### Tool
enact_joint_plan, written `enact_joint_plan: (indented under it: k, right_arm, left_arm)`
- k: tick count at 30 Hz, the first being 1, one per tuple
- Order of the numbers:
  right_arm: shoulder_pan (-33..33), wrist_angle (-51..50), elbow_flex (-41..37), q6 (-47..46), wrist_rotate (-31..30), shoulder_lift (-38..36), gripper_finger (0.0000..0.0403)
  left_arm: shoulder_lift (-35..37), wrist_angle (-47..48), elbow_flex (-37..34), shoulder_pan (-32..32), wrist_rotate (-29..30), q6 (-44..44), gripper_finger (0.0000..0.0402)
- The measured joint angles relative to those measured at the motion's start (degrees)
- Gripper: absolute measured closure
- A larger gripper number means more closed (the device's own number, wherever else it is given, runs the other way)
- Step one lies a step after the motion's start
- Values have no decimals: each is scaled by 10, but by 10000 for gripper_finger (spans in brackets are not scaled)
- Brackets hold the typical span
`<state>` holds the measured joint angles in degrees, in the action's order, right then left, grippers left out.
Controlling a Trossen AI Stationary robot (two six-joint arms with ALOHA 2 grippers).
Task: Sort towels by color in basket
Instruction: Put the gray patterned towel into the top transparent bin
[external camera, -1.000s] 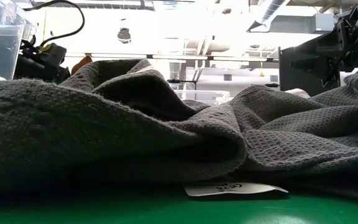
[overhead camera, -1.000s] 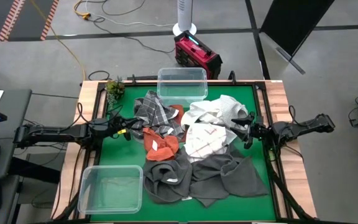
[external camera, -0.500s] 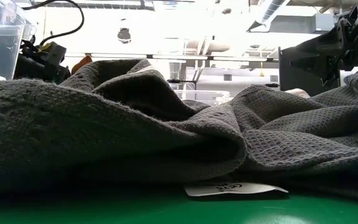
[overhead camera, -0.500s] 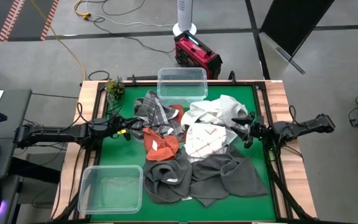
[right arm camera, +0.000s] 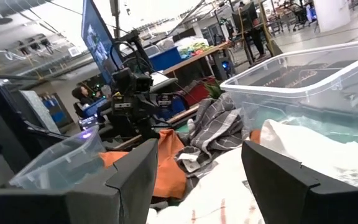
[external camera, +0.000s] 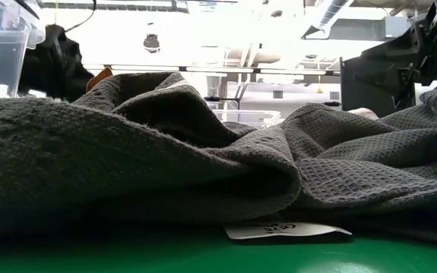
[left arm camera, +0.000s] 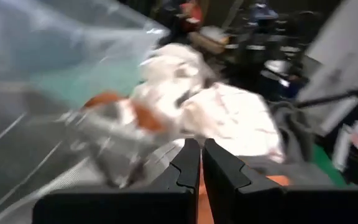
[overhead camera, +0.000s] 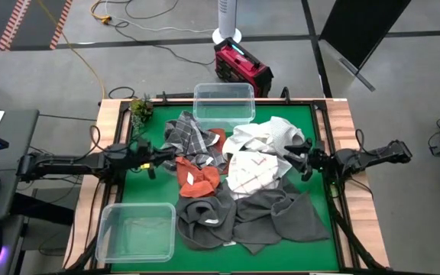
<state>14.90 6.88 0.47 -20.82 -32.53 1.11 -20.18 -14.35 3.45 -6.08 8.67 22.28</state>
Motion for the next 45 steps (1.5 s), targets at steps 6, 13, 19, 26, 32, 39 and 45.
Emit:
enact_joint_plan:
  k: [6,13,19,26,32,39,45]
  right_arm:
    - [0,-23,11,-2,38,10,143]
    - [-20,-36,51,33,22,117,143]
    - [-38,13,89,49,23,231,143]
    - [-25,119,133,118,27,397,143]
    - [-22,170,200,156,27,543,143]
    - [-21,173,249,159,27,637,143]
    - [-21,172,249,159,27,666,143]
  left_arm:
    - [-6,43,76,0,15,-105,390]
    - [-92,164,177,0,79,-156,390]
    - [-184,248,260,0,148,-194,390]
    - [-311,391,376,-24,216,-197,345]
    - [-432,490,486,-61,215,-243,246]
    - [-558,578,578,-115,208,-301,169]
    - [-642,584,600,-168,172,-355,164]
